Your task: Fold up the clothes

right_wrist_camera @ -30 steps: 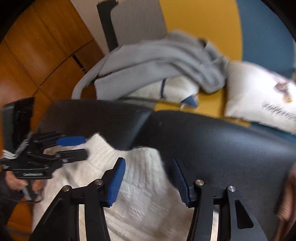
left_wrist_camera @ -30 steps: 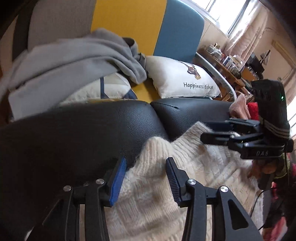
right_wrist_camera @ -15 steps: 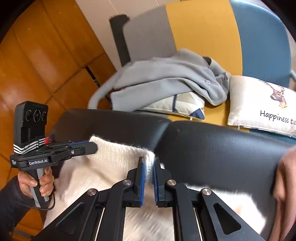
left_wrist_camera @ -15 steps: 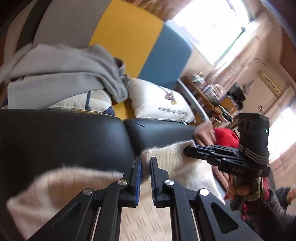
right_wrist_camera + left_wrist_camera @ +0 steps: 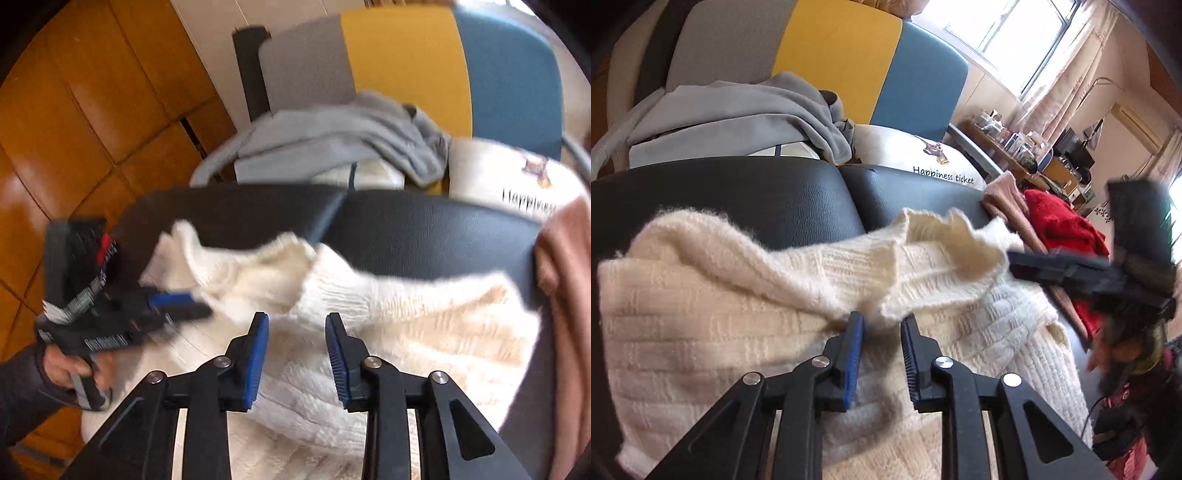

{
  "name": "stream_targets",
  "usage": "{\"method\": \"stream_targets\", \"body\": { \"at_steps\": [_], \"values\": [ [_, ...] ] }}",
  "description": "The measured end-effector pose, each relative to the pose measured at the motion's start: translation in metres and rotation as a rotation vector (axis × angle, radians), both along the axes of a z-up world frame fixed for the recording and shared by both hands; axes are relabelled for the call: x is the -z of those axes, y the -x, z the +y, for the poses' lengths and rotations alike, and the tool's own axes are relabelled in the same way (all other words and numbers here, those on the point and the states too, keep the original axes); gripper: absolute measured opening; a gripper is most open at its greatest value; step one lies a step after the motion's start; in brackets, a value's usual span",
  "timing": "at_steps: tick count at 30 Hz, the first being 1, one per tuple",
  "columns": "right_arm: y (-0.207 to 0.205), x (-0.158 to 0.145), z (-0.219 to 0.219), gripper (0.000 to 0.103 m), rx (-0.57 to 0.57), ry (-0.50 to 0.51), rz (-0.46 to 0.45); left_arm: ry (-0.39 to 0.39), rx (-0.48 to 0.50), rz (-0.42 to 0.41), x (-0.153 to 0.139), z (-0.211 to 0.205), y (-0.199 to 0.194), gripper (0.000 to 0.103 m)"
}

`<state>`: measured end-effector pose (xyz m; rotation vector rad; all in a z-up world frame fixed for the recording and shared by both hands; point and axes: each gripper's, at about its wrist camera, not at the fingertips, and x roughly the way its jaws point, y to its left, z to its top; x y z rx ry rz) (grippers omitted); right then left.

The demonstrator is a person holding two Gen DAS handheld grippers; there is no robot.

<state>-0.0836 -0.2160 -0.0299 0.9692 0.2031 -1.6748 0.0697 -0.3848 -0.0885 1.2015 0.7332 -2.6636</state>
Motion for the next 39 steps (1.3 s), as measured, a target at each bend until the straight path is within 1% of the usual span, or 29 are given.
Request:
{"method": "stream_targets", "body": {
  "at_steps": [3, 7, 9, 11, 12, 15, 17, 18, 19, 20, 22, 23, 24, 25, 26, 28, 29, 30, 32, 34, 35, 37, 38, 39],
  "values": [
    [-0.008, 0.001, 0.005, 0.035, 0.01, 0.003, 0.004, 0.025, -0.002, -0.011, 0.004, 0.005, -0.002, 0.021],
    [-0.017, 0.042, -0.003, 0.035, 0.031, -0.044, 0.011, -0.03, -0.031, 0.016, 0.009, -0.001, -0.012, 0.021],
    [-0.021, 0.06, -0.004, 0.035, 0.042, -0.054, 0.012, -0.027, -0.038, 0.055, 0.017, -0.001, -0.018, 0.021],
    [-0.02, 0.066, 0.01, 0.035, 0.057, 0.03, -0.003, -0.008, -0.049, 0.089, 0.023, 0.002, -0.022, 0.022],
    [-0.02, 0.068, 0.015, 0.035, 0.063, 0.062, -0.012, -0.015, -0.061, 0.095, 0.024, 0.001, -0.022, 0.022],
    [-0.014, 0.071, 0.015, 0.035, 0.074, 0.081, -0.045, -0.048, -0.091, 0.096, 0.022, -0.003, -0.022, 0.022],
    [-0.014, 0.07, 0.015, 0.035, 0.075, 0.079, -0.044, -0.086, -0.123, 0.095, 0.02, -0.006, -0.024, 0.021],
    [-0.015, 0.068, 0.015, 0.035, 0.078, 0.075, -0.041, -0.106, -0.148, 0.092, 0.017, -0.006, -0.028, 0.021],
    [-0.016, 0.067, 0.016, 0.035, 0.081, 0.071, -0.037, -0.116, -0.171, 0.09, 0.013, -0.005, -0.033, 0.024],
    [-0.017, 0.065, 0.016, 0.035, 0.085, 0.067, -0.033, -0.113, -0.191, 0.087, 0.009, -0.002, -0.04, 0.027],
    [-0.021, 0.058, 0.018, 0.042, 0.102, 0.055, -0.031, -0.088, -0.205, 0.076, 0.002, 0.007, -0.057, 0.031],
    [-0.023, 0.053, 0.02, 0.055, 0.113, 0.055, -0.035, -0.08, -0.21, 0.067, 0.001, 0.012, -0.067, 0.031],
    [-0.025, 0.047, 0.023, 0.073, 0.127, 0.057, -0.035, -0.072, -0.216, 0.058, 0.001, 0.017, -0.076, 0.031],
    [-0.03, 0.042, 0.029, 0.081, 0.14, 0.061, -0.03, -0.064, -0.222, 0.049, 0.0, 0.022, -0.086, 0.031],
    [-0.033, 0.037, 0.038, 0.087, 0.145, 0.073, -0.035, -0.068, -0.234, 0.043, 0.001, 0.026, -0.099, 0.032],
    [-0.04, 0.029, 0.056, 0.088, 0.153, 0.098, -0.047, -0.089, -0.267, 0.035, 0.006, 0.033, -0.125, 0.033],
    [-0.044, 0.027, 0.067, 0.09, 0.16, 0.111, -0.06, -0.098, -0.283, 0.031, 0.009, 0.037, -0.137, 0.033],
    [-0.047, 0.029, 0.084, 0.092, 0.175, 0.124, -0.093, -0.108, -0.3, 0.027, 0.013, 0.042, -0.15, 0.033],
    [-0.054, 0.033, 0.118, 0.093, 0.205, 0.151, -0.157, -0.125, -0.319, 0.032, 0.021, 0.051, -0.172, 0.033],
    [-0.062, 0.042, 0.152, 0.096, 0.24, 0.156, -0.212, -0.131, -0.327, 0.065, 0.025, 0.06, -0.193, 0.033],
    [-0.064, 0.049, 0.169, 0.1, 0.265, 0.151, -0.233, -0.134, -0.328, 0.078, 0.027, 0.062, -0.199, 0.033],
    [-0.063, 0.067, 0.2, 0.101, 0.347, 0.141, -0.26, -0.14, -0.328, 0.101, 0.03, 0.064, -0.205, 0.033],
    [-0.062, 0.073, 0.215, 0.1, 0.378, 0.152, -0.274, -0.143, -0.328, 0.112, 0.031, 0.065, -0.208, 0.033],
    [-0.063, 0.074, 0.227, 0.1, 0.385, 0.207, -0.287, -0.153, -0.332, 0.115, 0.032, 0.064, -0.209, 0.033]
  ]
}}
